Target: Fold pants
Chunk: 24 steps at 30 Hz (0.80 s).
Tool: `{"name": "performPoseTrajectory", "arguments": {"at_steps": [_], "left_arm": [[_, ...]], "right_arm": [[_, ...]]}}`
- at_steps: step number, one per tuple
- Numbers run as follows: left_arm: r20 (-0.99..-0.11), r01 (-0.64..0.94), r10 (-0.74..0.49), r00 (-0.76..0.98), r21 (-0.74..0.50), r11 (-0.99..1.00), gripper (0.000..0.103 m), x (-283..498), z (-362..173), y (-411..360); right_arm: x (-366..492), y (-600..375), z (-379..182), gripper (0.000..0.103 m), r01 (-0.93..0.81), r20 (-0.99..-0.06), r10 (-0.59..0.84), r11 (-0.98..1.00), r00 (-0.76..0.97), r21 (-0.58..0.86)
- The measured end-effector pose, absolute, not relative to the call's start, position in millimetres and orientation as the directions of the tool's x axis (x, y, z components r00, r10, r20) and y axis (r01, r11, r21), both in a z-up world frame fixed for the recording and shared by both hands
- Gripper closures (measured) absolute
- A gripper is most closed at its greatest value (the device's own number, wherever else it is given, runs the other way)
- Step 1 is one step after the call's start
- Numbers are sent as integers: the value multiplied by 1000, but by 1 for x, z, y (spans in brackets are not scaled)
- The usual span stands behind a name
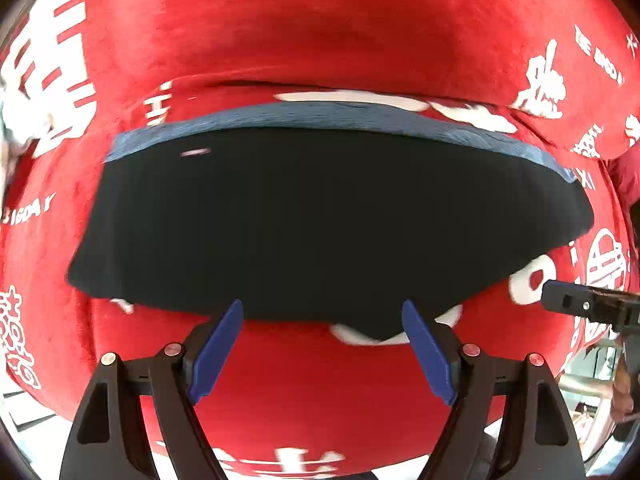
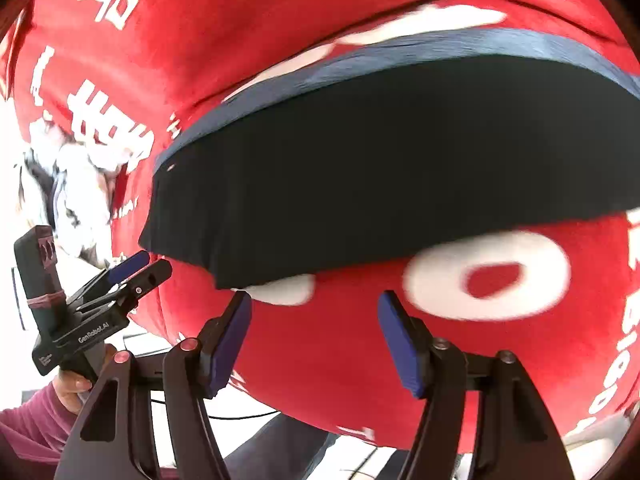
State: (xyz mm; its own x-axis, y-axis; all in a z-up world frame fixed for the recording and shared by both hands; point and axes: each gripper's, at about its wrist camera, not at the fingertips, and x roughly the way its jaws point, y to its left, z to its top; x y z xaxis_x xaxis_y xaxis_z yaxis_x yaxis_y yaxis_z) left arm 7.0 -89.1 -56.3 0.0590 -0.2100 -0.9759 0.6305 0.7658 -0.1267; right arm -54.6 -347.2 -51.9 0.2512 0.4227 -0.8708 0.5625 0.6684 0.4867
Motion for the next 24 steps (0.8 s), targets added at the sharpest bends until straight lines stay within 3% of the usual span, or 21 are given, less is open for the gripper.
{"name": "performPoseTrajectory", "arguments": {"at_steps": [4, 6, 14, 24], "left_arm": [[-981, 668, -189, 54, -106, 737, 20, -13, -55, -131], [-984, 696, -168, 58, -81, 713, 0, -25, -55, -153], [-987, 704, -133, 85, -35, 710, 0, -71, -46, -221], [-992, 647, -109, 59, -45, 761, 0, -120, -35, -199]], "right_arm": [[-91, -381, -49, 31, 614, -871, 397, 621, 291, 488], [-108, -395, -47, 31, 629, -869, 386, 601, 310, 492], [-164, -448, -43, 23, 631, -871, 359, 601, 335, 491], [-201, -471, -33, 22, 631, -878, 339, 610, 338, 479]]}}
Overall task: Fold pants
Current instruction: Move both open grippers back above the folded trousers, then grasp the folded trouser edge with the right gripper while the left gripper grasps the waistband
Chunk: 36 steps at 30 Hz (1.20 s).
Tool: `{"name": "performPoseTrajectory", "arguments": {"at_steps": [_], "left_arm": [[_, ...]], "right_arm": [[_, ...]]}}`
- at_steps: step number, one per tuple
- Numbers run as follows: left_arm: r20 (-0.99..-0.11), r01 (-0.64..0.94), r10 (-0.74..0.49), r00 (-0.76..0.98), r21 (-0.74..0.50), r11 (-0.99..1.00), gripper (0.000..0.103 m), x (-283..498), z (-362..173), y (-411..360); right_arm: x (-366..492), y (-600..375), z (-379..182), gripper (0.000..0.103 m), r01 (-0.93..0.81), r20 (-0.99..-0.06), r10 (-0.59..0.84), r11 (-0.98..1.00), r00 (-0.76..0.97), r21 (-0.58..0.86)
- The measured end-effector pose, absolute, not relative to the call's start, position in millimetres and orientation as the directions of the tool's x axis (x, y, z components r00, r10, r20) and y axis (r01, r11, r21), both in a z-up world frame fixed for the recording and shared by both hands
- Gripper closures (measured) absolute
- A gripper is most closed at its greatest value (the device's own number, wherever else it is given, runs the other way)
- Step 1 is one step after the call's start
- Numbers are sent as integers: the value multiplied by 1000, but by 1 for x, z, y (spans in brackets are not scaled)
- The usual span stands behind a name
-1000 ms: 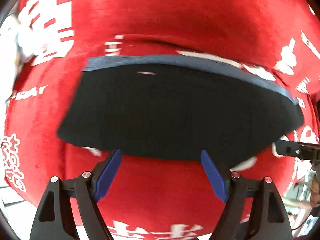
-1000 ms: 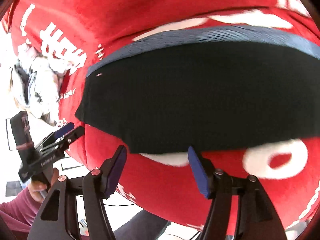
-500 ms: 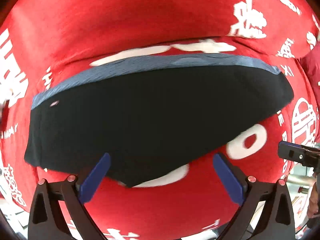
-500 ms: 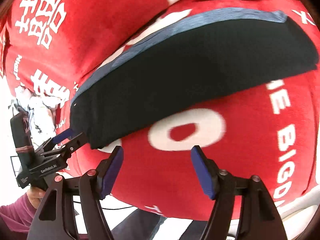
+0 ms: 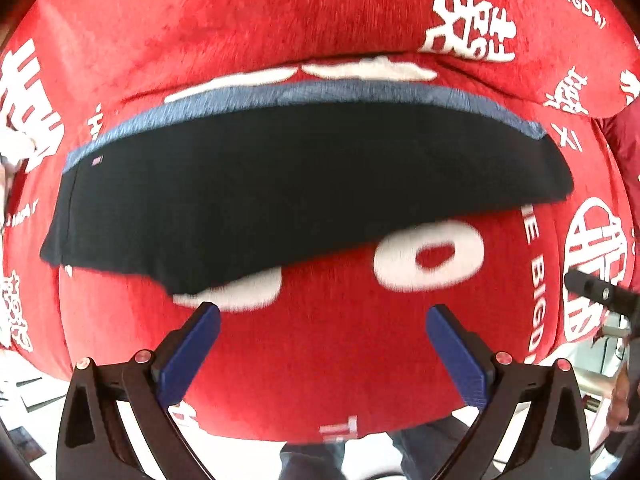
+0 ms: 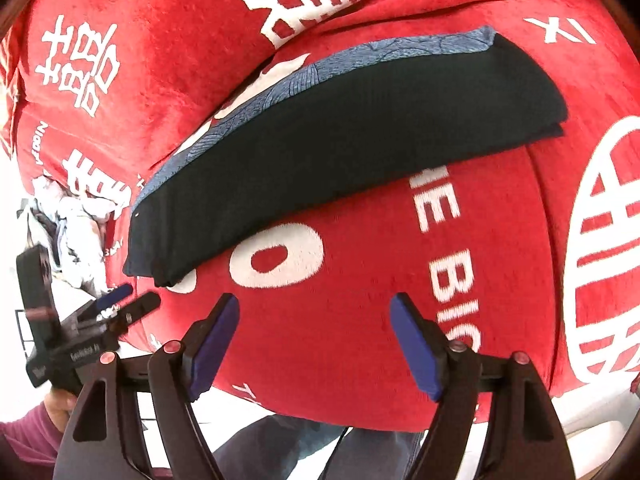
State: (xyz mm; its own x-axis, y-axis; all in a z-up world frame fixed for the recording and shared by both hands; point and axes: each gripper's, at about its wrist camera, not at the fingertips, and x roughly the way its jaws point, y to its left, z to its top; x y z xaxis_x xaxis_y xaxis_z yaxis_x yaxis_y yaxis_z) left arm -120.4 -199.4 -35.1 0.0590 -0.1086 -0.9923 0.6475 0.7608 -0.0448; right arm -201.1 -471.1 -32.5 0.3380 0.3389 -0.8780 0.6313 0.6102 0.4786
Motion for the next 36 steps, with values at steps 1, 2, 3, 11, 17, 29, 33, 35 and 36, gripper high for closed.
{"name": "performPoseTrajectory", "arguments": {"at_steps": [1, 2, 3, 11, 17, 29, 33, 35, 36], "left_arm": [[-992, 648, -107, 59, -43, 760, 0, -125, -35, -192], [-993, 648, -107, 58, -44, 760, 0, -129, -36, -183], [-992, 646, -108, 58, -45, 762, 0, -131, -37, -176], [-989, 567, -115, 90, -44, 822, 0, -147, -23, -78], [-988, 552, -106, 111, -27, 833, 0, -153, -21, -41], [-986, 598, -145, 85, -66, 799, 0, -149, -22, -92], [-985, 615, -152, 80, -71, 785, 0, -139, -26, -129], [-986, 618, -151, 68, -78, 783, 0, -131, -31, -152], [-986, 620, -156, 59, -86, 780, 0, -126, -33, -165]], "right_arm": [[-204, -467, -32, 22, 631, -877, 337, 610, 341, 480], [-206, -462, -32, 22, 629, -877, 336, 611, 344, 481], [-207, -455, -32, 22, 627, -876, 337, 612, 345, 482], [-210, -373, -22, 22, 569, -871, 373, 659, 320, 491], [-215, -345, -14, 22, 546, -863, 373, 668, 341, 505], [-227, -375, -11, 22, 596, -874, 333, 641, 352, 484], [-224, -404, -15, 22, 617, -877, 322, 623, 357, 480], [-221, -423, -19, 22, 628, -878, 315, 614, 360, 478], [-219, -436, -21, 22, 637, -879, 311, 606, 362, 476]]}}
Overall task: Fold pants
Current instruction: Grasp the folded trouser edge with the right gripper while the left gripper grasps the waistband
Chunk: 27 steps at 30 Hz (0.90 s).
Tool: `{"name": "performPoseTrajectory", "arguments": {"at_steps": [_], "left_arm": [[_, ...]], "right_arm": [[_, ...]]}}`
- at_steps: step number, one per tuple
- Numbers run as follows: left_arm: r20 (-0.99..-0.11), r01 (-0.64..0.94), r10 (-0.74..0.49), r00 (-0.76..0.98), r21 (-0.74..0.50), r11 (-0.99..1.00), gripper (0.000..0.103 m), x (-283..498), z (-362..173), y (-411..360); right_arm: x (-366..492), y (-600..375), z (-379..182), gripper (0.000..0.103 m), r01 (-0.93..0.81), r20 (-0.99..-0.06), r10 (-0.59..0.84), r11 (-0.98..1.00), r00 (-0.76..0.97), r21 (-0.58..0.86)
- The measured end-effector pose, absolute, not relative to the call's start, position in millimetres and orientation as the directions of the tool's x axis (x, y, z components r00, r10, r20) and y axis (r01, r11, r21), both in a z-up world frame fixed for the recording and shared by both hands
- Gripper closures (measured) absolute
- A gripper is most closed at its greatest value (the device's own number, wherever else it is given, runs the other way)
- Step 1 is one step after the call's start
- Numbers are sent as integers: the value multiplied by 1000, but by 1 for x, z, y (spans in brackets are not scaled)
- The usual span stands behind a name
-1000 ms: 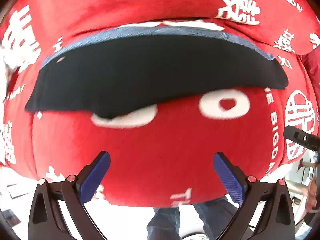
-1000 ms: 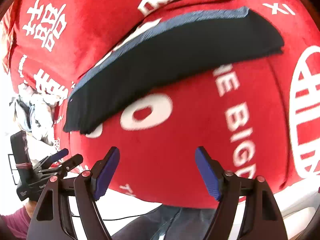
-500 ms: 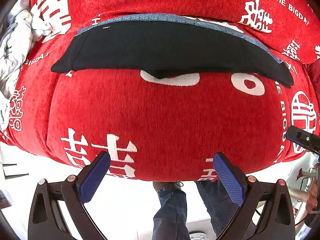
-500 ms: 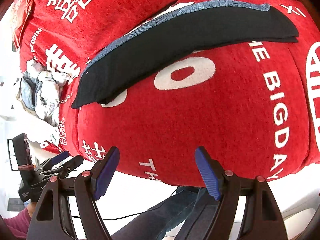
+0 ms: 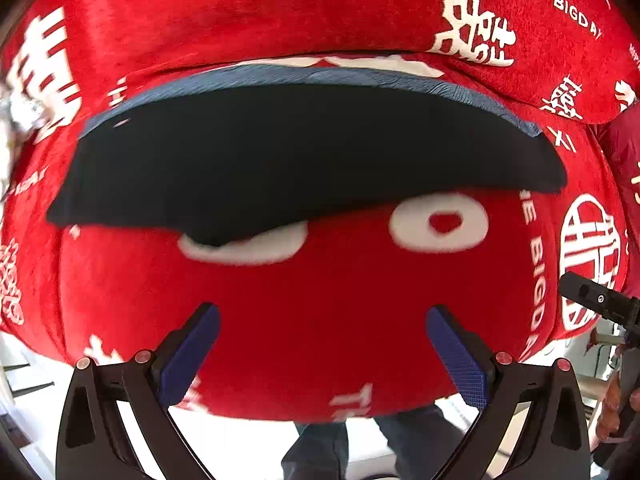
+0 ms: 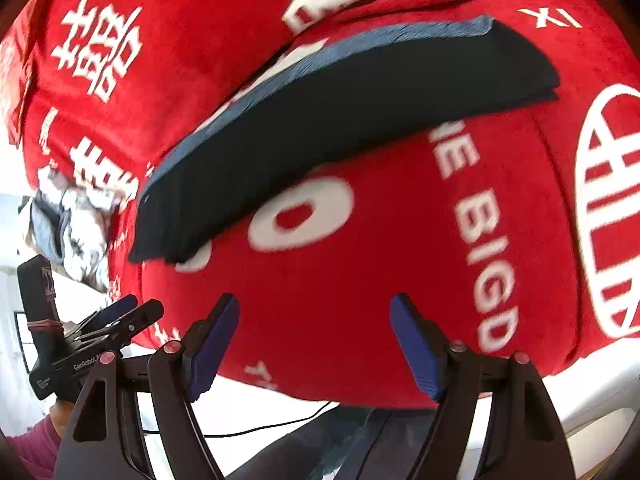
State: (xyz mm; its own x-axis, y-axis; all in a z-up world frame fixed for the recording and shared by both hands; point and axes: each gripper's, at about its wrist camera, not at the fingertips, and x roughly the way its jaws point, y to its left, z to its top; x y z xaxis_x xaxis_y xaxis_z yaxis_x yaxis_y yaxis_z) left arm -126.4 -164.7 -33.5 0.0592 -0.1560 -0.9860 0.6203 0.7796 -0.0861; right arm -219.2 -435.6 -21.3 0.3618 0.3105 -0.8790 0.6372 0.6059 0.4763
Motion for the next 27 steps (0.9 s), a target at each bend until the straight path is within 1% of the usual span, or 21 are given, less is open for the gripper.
{"name": "performPoseTrajectory", "arguments": {"at_steps": [4, 9, 10, 11, 12, 13, 15, 16, 17, 19, 22, 24, 25, 27], "left_arm": [[-982, 636, -166, 89, -72, 768, 0, -113, -37, -212], [-976, 637, -168, 140, -41, 769, 0, -91, -49, -275], [-976, 636, -167, 142, -39, 771, 0, -88, -54, -288], [-977, 634, -161, 142, -35, 773, 0, -85, -59, -300], [-978, 632, -156, 139, -33, 774, 0, -83, -63, -309], [-979, 628, -151, 136, -33, 777, 0, -81, -67, -318], [-979, 626, -151, 134, -34, 779, 0, -81, -70, -333], [-977, 627, -156, 142, -34, 778, 0, -81, -69, -340], [-975, 631, -160, 153, -28, 775, 0, -82, -68, -347], [-972, 644, -159, 171, -11, 765, 0, -84, -68, -359], [-977, 672, -126, 174, 24, 741, 0, -88, -81, -375], [-979, 689, -86, 183, 65, 722, 0, -92, -95, -382], [-982, 694, -65, 177, 77, 716, 0, -94, -102, -385], [-986, 694, -55, 156, 70, 717, 0, -97, -111, -386]], "right_arm": [[-214, -483, -34, 22, 673, -876, 298, 561, 380, 483], [-222, -560, -64, 23, 764, -874, 245, 425, 419, 485], [-226, -573, -70, 25, 785, -876, 232, 390, 423, 482], [-233, -592, -79, 33, 813, -879, 209, 335, 429, 476], [-237, -605, -86, 37, 830, -881, 196, 296, 432, 473], [-242, -616, -94, 43, 844, -882, 190, 258, 432, 469], [-253, -639, -113, 62, 862, -870, 195, 152, 453, 483], [-257, -646, -120, 91, 864, -864, 203, 119, 461, 489], [-260, -651, -122, 96, 865, -862, 207, 103, 463, 490], [-265, -655, -117, 96, 840, -835, 202, 86, 511, 535], [-269, -655, -114, 96, 832, -837, 201, 135, 509, 538], [-275, -654, -122, 96, 832, -828, 223, 105, 515, 545], [-279, -653, -125, 91, 825, -814, 232, 70, 533, 561], [-282, -654, -126, 89, 809, -792, 243, 50, 560, 586]]}}
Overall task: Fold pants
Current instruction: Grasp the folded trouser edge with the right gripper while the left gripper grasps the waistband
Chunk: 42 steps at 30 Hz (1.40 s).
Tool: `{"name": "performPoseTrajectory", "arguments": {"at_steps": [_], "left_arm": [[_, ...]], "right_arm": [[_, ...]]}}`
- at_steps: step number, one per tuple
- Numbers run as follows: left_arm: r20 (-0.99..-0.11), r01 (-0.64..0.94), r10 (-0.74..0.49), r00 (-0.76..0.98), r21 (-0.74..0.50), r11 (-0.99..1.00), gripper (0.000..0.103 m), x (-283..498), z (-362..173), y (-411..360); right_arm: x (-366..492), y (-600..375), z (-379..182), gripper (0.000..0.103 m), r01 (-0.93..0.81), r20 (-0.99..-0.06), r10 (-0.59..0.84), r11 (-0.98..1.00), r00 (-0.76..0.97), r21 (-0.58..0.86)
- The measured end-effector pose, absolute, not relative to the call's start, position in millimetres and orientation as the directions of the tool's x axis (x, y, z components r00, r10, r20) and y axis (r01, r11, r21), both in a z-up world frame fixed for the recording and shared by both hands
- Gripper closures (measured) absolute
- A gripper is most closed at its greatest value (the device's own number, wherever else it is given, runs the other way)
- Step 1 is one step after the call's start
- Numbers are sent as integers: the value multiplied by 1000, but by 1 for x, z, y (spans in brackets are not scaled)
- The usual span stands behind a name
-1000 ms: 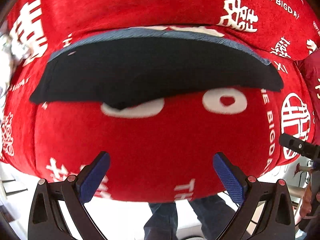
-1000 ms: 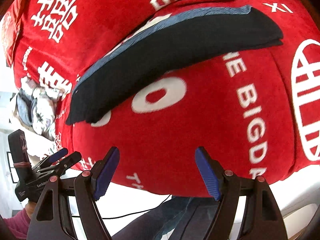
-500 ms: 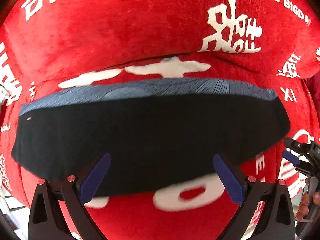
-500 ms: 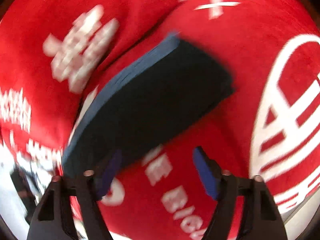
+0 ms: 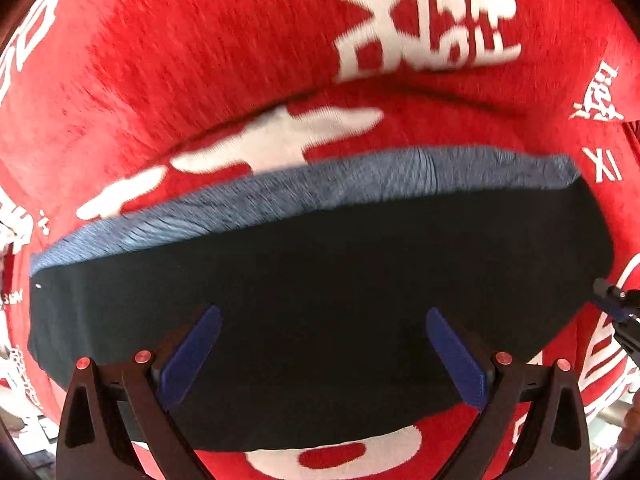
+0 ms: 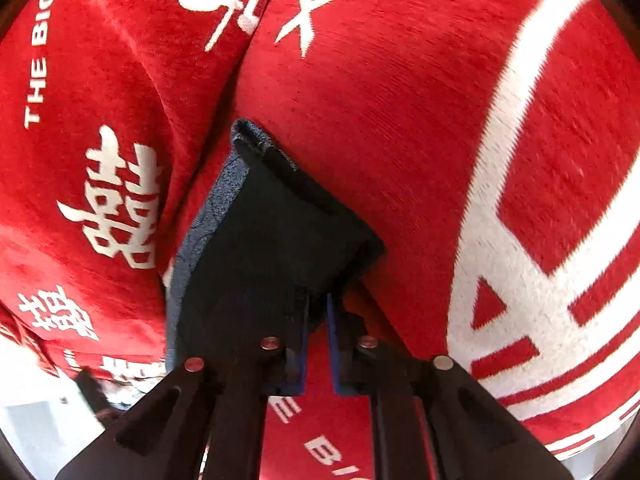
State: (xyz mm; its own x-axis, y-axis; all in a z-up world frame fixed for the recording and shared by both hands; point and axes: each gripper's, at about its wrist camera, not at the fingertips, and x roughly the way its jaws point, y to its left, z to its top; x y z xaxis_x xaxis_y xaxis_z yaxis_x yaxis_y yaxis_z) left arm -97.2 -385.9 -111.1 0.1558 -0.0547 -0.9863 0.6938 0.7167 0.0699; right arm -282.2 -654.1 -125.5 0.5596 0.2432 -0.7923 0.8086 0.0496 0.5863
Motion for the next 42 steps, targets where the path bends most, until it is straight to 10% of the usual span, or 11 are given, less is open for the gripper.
{"name": "performPoseTrajectory", "arguments": {"at_steps": [2, 4, 31, 33, 35, 42], "left_arm": [[-989, 698, -35, 145, 77, 712, 0, -100, -119, -387], [-990, 702, -27, 141, 81, 707, 0, -102, -124, -387], [-993, 685, -54, 105, 32, 728, 0, -103, -142, -378], [-995, 685, -64, 81, 9, 729, 7, -101, -140, -378], [-992, 686, -79, 103, 14, 728, 35, -101, -128, -381], [-969, 691, -115, 220, 71, 720, 36, -95, -120, -420]], "right_arm": [[-284, -652, -123, 54, 789, -774, 270, 76, 573, 610], [-282, -644, -119, 45, 771, -761, 294, 110, 578, 628], [-270, -649, -152, 45, 682, -660, 201, -66, 724, 728], [-265, -653, -155, 54, 664, -639, 196, -105, 744, 740], [-259, -655, -155, 88, 679, -652, 209, -95, 729, 728], [-251, -653, -107, 88, 634, -632, 213, 68, 745, 770]]}}
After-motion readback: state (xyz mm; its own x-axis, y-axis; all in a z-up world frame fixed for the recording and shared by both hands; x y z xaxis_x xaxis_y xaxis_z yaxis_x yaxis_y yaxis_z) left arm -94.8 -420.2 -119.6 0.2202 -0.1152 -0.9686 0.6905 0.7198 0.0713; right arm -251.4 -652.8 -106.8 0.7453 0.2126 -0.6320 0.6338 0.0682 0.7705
